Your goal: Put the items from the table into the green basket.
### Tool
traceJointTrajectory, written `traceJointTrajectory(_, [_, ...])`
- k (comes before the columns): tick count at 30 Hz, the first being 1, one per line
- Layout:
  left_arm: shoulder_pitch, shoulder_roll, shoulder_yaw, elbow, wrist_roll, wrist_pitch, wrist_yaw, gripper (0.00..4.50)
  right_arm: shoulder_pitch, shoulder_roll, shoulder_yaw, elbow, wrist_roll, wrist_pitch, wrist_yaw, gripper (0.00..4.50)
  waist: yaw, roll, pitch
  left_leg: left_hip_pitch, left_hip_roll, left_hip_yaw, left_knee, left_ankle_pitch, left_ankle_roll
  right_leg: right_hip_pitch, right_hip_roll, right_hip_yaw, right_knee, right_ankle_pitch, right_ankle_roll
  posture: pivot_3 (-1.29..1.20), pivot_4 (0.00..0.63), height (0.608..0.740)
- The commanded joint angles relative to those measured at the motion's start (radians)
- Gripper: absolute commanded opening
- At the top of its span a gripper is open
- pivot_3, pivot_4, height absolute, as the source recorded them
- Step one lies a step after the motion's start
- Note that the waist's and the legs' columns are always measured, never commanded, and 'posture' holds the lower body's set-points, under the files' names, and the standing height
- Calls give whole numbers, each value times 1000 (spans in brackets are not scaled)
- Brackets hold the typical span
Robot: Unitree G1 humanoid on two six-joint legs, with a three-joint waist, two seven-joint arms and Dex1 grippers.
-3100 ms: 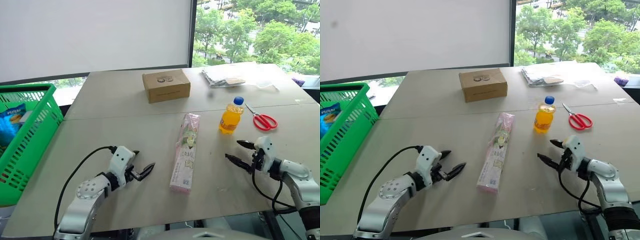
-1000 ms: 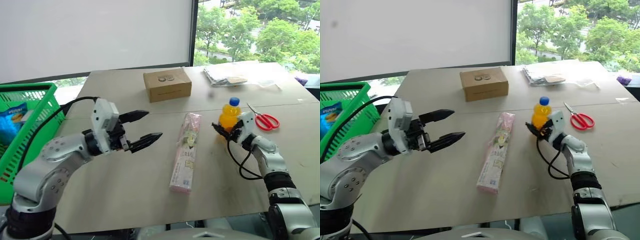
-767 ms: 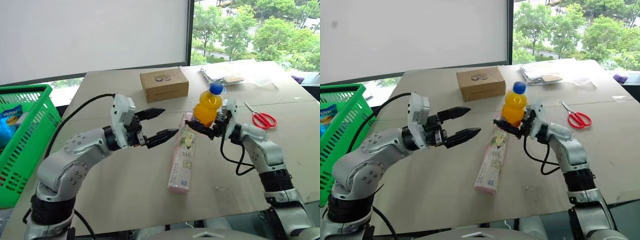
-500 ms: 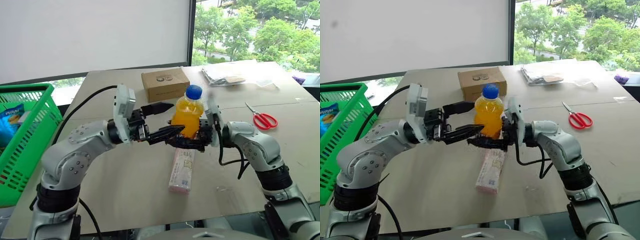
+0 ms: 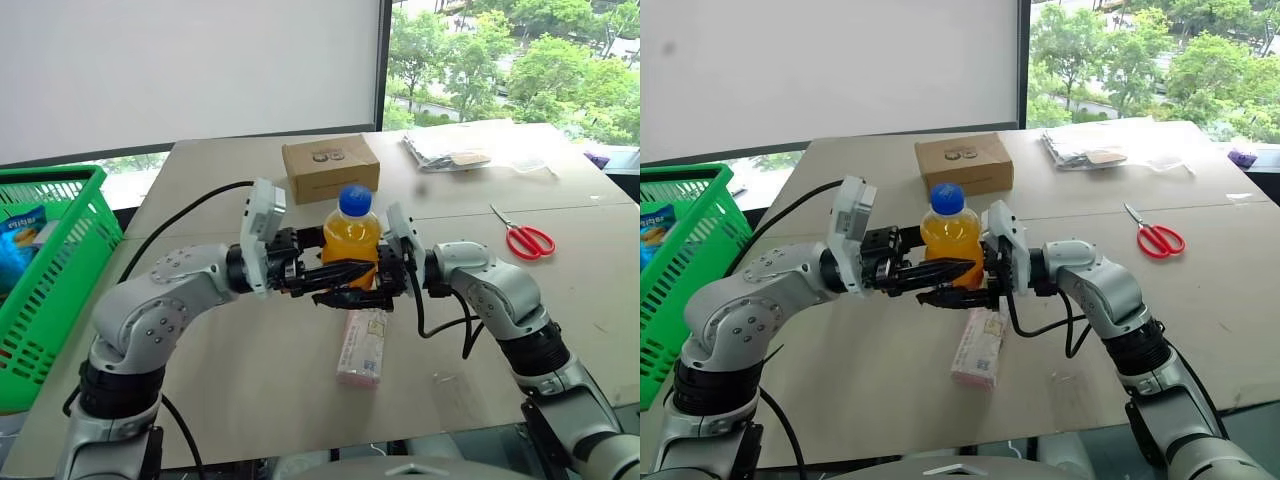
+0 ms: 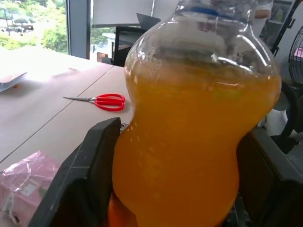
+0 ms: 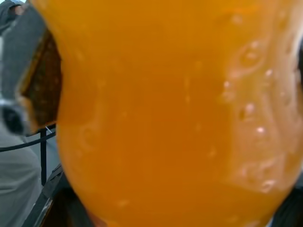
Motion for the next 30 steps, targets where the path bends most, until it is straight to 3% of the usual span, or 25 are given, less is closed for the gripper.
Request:
traceJointTrajectory(1, [-25,0,-7,11,21,-9,-2,2834,-28,18,-28,-26,3,-34,-16,3150,-1,0,0,0,0,0,0,0,0,0,0,0,0,0,0,78,0,724])
traceJointTrajectory(3, [-32,-8,-11,19,37,-17,7,2834,-28,24,-31,-24,1,-35,-27,4198,-1,0,0,0,0,0,0,0,0,0,0,0,0,0,0,73,0,724])
traceJointTrajectory(4, [-35,-13,-10,23,44,-21,15,2834,-25,26,-34,-26,2,-34,-33,4460,-1,0,0,0,0,0,0,0,0,0,0,0,0,0,0,72,0,724])
traceJointTrajectory(8, [-45,-4,35,26,47,-19,44,2834,-1,-19,-47,-62,16,16,-40,4500,-1,-1,1,0,0,-1,0,0,0,0,1,0,0,0,0,69,0,724])
traceJointTrajectory(17, [-92,138,388,23,-128,49,258,2834,9,-85,-178,-78,52,4,-63,4500,-1,-3,2,0,1,-2,0,0,0,0,0,-2,0,0,0,99,0,724])
traceJointTrajectory(21, [-140,204,456,144,106,-50,413,2834,-33,-77,-231,-91,119,-4,-30,4500,2,-3,3,0,0,-2,0,0,0,0,0,-2,0,0,0,142,0,724])
traceJointTrajectory(25, [-83,352,496,306,378,-97,520,2834,-112,-60,-266,-112,249,47,3,4500,0,-3,3,1,0,-1,-1,0,0,0,1,-3,0,0,0,177,0,724])
traceJointTrajectory(30, [-76,389,589,433,534,-118,657,2834,-159,-51,-260,-89,270,58,-3,4500,27,-12,6,-2,2,-5,-4,0,-1,-3,-4,-5,-1,2,-4,202,0,724])
